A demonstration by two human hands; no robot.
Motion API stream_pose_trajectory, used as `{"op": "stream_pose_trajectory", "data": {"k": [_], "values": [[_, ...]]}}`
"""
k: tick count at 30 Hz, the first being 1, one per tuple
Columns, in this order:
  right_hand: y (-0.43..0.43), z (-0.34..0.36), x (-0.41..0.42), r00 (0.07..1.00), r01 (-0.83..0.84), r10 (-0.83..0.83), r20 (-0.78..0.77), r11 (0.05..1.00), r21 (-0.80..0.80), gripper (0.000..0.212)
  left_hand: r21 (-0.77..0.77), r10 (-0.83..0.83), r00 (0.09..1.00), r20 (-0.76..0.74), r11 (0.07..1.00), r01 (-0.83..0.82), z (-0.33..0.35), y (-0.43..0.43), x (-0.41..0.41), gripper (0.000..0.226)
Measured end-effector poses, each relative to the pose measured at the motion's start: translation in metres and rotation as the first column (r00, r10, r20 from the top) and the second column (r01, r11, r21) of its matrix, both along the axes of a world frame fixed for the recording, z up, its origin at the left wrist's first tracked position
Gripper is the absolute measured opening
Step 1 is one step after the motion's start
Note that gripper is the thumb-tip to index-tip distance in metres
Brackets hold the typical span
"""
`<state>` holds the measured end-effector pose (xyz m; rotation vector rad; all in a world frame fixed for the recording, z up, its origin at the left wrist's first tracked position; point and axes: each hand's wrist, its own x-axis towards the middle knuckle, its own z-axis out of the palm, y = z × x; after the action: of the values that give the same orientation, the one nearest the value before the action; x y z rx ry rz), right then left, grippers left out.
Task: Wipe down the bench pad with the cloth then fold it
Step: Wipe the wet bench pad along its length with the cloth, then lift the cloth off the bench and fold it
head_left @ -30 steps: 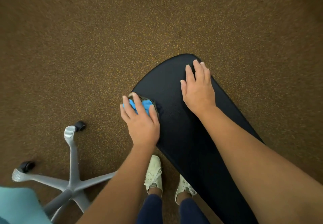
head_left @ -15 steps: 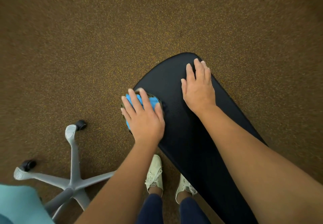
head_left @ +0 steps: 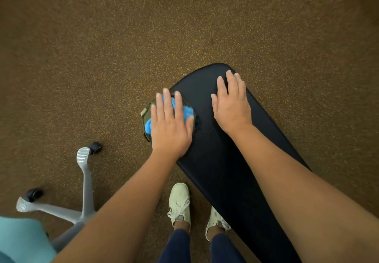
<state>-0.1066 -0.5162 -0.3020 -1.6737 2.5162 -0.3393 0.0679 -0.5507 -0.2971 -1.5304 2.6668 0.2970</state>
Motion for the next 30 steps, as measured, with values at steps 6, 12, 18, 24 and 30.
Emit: {"op": "stream_pose_trajectory", "data": {"k": [6,12,18,24,30], "values": [[-0.001,0.001,-0.001,1.000,-0.012,0.013,-0.016,0.999,0.034,0.049,0.081,0.415,0.910,0.010,0.906,-0.415,0.002,0.003,-0.004,0.082],[-0.001,0.002,0.000,1.000,-0.002,0.002,0.002,0.998,0.064,0.049,0.051,0.338,0.941,0.009,0.940,-0.338,-0.001,-0.011,-0.023,0.077],[-0.003,0.005,0.002,1.000,0.004,-0.007,0.026,0.995,0.103,0.050,0.026,0.050,0.998,-0.034,0.998,-0.049,0.001,-0.010,-0.025,0.063],[0.000,0.013,0.001,0.998,-0.038,0.026,0.065,0.981,0.190,0.054,0.103,-0.087,0.981,-0.176,0.989,0.106,0.012,-0.019,-0.040,0.048],[0.009,0.025,-0.007,0.986,-0.046,0.018,0.168,0.986,0.162,0.052,0.343,-0.009,0.907,-0.421,0.924,0.168,0.034,-0.017,-0.077,0.042]]}}
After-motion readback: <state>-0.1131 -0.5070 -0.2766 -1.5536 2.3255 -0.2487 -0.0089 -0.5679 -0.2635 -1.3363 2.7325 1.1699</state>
